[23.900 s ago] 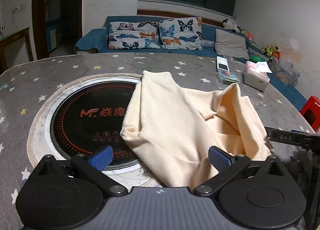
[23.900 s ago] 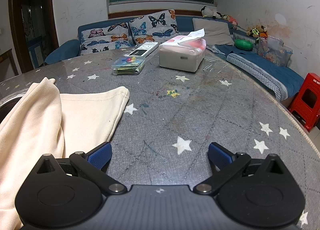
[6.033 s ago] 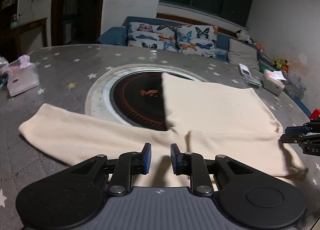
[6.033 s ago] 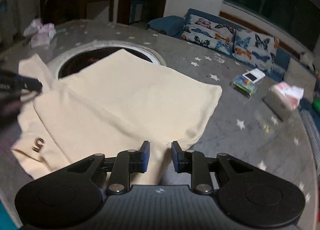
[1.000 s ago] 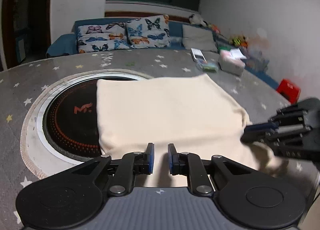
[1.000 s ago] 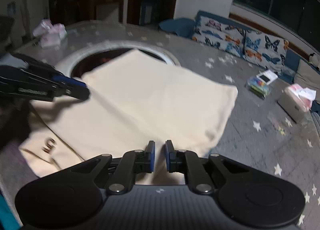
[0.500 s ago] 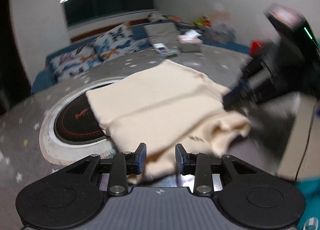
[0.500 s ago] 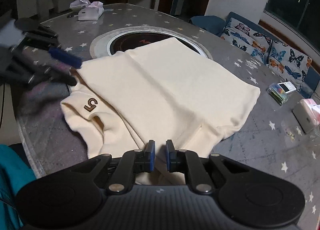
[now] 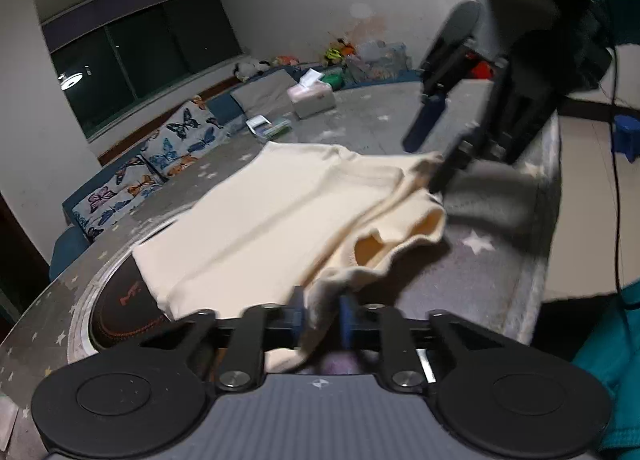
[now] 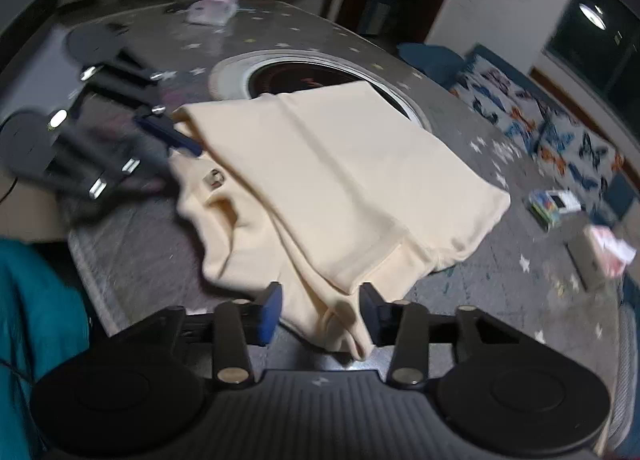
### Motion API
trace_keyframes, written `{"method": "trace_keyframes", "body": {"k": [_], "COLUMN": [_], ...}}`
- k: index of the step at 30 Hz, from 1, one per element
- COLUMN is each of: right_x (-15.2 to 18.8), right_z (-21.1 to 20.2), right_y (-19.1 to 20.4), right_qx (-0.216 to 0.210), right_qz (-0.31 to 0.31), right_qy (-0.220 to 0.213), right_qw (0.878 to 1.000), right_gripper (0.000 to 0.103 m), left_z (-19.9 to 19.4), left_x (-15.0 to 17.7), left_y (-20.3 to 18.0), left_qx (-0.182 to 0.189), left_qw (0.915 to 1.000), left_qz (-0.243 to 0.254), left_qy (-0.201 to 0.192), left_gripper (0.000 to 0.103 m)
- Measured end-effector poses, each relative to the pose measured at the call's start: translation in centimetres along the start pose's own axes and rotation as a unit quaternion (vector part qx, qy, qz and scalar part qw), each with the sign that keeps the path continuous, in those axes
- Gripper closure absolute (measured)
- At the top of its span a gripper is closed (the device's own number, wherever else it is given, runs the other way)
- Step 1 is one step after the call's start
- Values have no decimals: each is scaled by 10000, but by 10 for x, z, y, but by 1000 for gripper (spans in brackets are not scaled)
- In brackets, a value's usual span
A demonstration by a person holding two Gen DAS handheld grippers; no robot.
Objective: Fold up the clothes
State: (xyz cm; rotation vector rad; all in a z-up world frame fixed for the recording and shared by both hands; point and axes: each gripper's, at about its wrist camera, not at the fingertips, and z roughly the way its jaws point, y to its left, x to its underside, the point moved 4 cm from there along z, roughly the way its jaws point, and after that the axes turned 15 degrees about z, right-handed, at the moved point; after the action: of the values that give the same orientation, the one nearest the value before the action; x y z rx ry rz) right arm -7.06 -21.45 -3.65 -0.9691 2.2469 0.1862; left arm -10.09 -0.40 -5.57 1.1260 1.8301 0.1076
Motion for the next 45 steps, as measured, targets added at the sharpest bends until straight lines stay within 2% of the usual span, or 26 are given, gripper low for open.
{"method": "trace_keyframes", "body": {"k": [4,9,12,13,14,17,20,27,29,30,31,32,34,40,45], "right_x": [7,5,-3,-6,-8,-16,-23,-31,-30,-30,-30,-28,-27,-25,-19], "right_z": [0,16,30,34,36,38,36,32,31,31,31,29,26,2,-38], "right_y": [12,23,20,17,14,3,-7,-17,-16,-15,-15,-14,-12,-6,9], "right_qx": [1,26,30,-46,-114,-309,-446,-523,-499,-487,-476,-455,-443,-515,-700], "right_qz": [-512,-858,-766,-642,-503,-88,236,507,519,529,540,538,573,545,361], "right_qy": [-66,-354,-415,-355,-312,-220,-198,-241,-253,-257,-261,-290,-356,-586,-721], "right_qw": [9987,9957,9962,9973,9982,9992,9985,9971,9971,9971,9971,9971,9967,9955,9943], "right_gripper": [42,45,61,74,86,91,92,93,93,93,93,93,94,95,95], "left_z": [5,19,25,26,25,17,9,7,7,8,9,9,5,-18,-59], "left_x": [-8,-16,-14,-13,-12,-5,2,18,21,22,23,24,25,19,9], "left_y": [25,54,62,63,63,57,46,25,23,22,22,22,24,27,18], "left_qx": [4,133,186,201,205,185,113,-131,-177,-158,-132,-105,-64,9,105], "left_qw": [9984,9925,9901,9893,9891,9903,9935,9986,9991,9992,9992,9992,9991,9983,9977], "left_qz": [-569,-1215,-1394,-1443,-1459,-1374,-1134,-440,-237,-191,-177,-193,-295,-574,-660], "left_qy": [-46,-89,-43,-34,-37,-42,25,276,315,326,330,333,288,94,-90], "left_gripper": [95,95,95,95,94,86,73,67,68,73,87,93,97,98,98]}}
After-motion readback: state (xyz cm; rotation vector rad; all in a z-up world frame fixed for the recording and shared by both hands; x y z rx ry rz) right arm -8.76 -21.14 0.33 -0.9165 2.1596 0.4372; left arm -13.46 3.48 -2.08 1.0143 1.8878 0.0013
